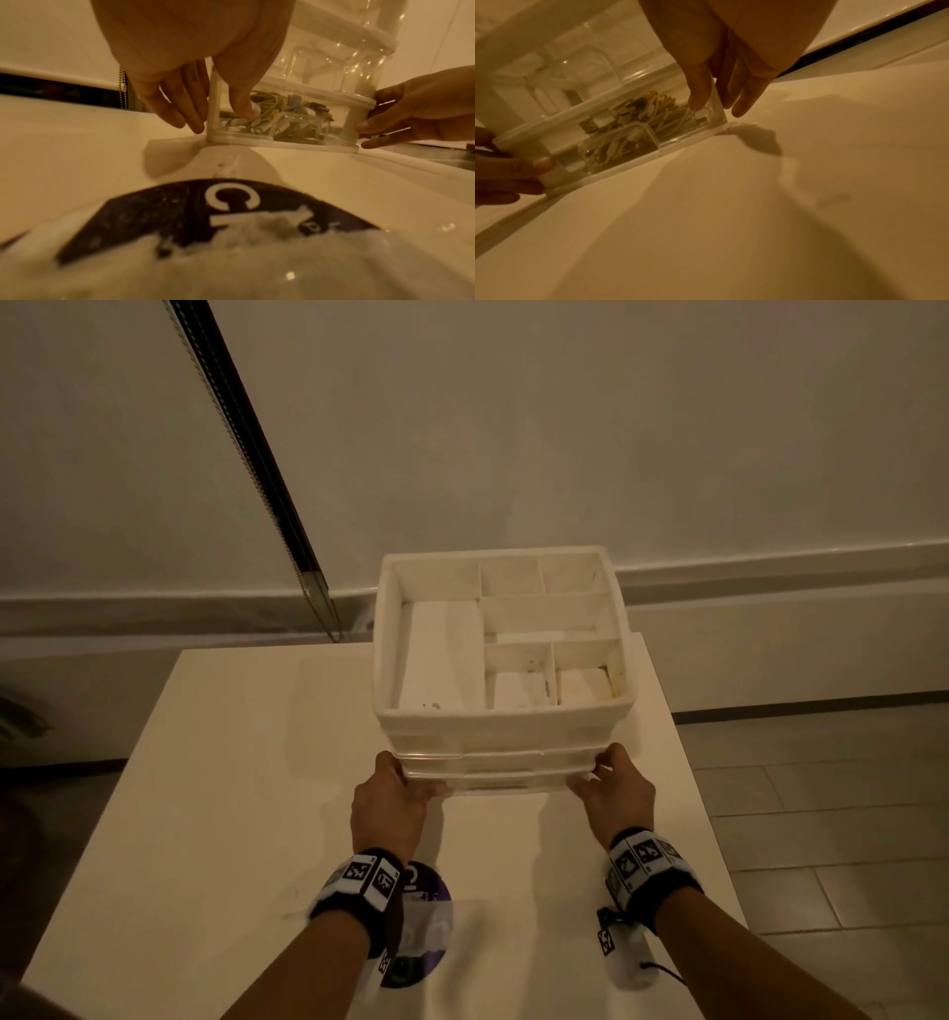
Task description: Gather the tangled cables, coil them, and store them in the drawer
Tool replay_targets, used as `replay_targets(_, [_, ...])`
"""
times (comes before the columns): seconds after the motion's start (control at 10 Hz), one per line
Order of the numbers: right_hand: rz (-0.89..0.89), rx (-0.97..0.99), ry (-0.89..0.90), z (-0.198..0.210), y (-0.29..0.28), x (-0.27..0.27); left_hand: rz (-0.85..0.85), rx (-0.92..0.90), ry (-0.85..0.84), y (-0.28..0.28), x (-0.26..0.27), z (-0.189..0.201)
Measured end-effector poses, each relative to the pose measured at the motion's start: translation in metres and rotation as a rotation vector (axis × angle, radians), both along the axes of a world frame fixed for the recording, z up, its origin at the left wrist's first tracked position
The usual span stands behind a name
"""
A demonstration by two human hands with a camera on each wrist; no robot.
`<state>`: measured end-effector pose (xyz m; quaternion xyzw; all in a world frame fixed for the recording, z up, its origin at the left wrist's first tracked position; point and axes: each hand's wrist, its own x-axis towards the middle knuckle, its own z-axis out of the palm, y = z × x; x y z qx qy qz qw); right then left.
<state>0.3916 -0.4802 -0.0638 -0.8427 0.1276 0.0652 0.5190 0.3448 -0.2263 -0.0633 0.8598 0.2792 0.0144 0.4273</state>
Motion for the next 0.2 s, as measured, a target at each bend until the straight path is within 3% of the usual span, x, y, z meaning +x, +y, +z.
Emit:
replay_targets(0.1, [0.052,0.060,0.019,0.012,-0.001,-0.004,-0.055,-0.068,-0.018,0.000,-0.005,0.002])
replay_targets(0.2, [0.132,0.036,0.053,0.009,-0.012,-0.044,-0.069,-0.008,-0.048,-0.002,-0.042,0.003])
